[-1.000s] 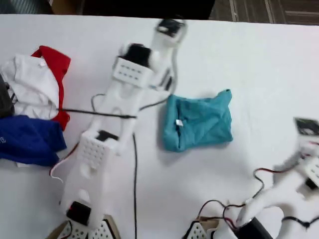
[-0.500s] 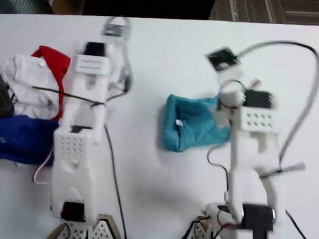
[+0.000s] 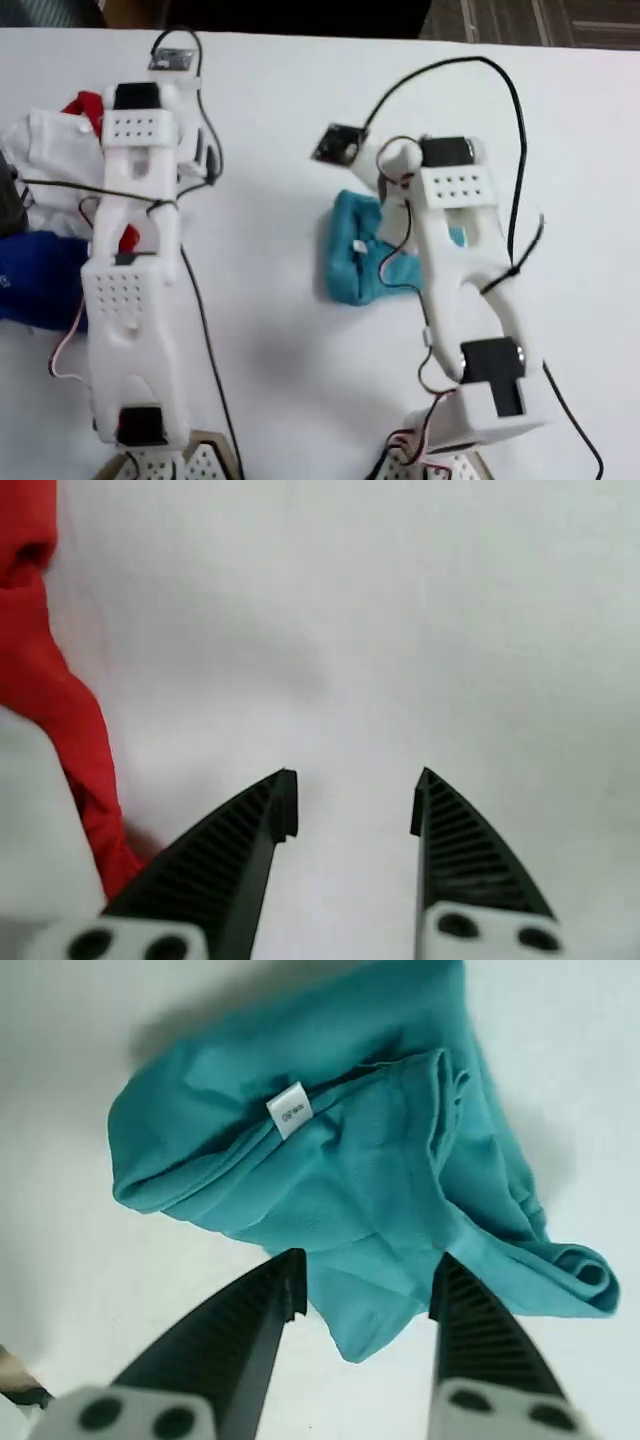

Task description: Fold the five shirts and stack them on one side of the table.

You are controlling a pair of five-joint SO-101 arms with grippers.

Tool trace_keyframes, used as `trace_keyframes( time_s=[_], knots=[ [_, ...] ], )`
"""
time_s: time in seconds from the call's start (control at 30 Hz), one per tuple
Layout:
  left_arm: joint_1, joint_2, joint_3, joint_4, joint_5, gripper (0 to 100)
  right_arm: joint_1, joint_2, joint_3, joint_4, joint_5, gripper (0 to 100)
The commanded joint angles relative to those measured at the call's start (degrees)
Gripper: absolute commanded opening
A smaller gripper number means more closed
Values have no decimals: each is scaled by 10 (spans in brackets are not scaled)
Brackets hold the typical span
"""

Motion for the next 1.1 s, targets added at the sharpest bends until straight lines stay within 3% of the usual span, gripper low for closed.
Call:
trace_keyframes(
  time_s=[0.0,0.27,0.67,1.07],
  knots=[
    [-7,-41,-4,-10,-40,210,-5,23,-25,2,17,212],
    [-29,-47,-4,-56,-64,210,-22,91,-120,-2,12,212],
    [-35,-47,-4,-56,-70,210,-64,146,-209,21,-9,214],
    [-33,-47,-4,-54,-70,210,-22,280,-264,26,-11,212]
  ],
)
